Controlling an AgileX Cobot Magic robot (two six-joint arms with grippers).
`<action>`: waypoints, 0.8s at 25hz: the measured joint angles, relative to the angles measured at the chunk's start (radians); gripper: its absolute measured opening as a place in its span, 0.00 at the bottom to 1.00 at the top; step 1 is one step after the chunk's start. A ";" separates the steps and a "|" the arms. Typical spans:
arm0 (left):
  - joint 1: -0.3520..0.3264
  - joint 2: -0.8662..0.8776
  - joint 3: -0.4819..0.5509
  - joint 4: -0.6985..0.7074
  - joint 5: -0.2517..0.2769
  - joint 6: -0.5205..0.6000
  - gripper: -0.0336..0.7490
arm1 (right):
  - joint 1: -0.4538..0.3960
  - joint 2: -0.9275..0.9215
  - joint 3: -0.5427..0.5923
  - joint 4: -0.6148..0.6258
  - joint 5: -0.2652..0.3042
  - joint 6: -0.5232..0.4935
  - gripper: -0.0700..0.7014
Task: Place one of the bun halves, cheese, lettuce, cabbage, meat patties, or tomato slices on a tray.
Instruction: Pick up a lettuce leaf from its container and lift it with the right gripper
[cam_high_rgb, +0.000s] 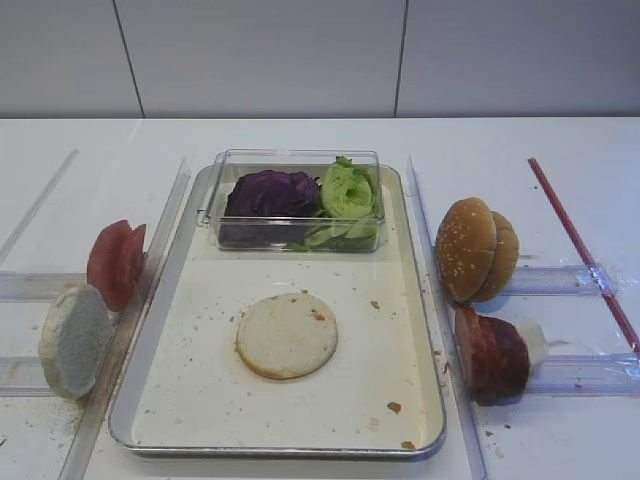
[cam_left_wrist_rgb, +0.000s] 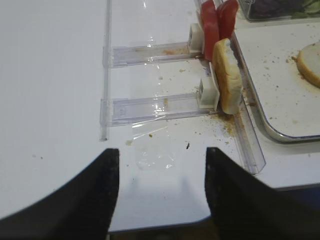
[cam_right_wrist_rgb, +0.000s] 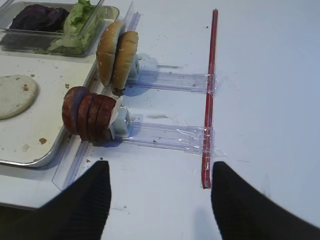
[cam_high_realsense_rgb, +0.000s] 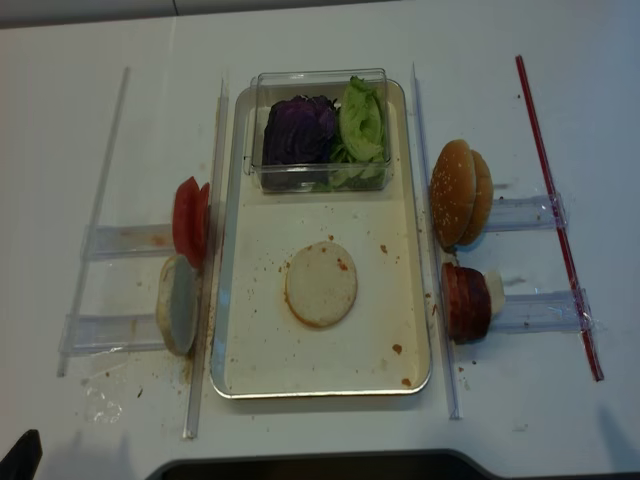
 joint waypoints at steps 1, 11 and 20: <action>0.000 0.000 0.000 0.000 0.000 0.000 0.50 | 0.000 0.000 0.000 0.000 0.000 0.000 0.67; 0.000 0.000 0.000 0.000 -0.002 0.000 0.50 | 0.000 0.138 -0.064 0.002 0.009 0.052 0.67; 0.000 0.000 0.000 0.000 -0.002 0.000 0.50 | 0.000 0.594 -0.342 0.030 0.030 0.108 0.67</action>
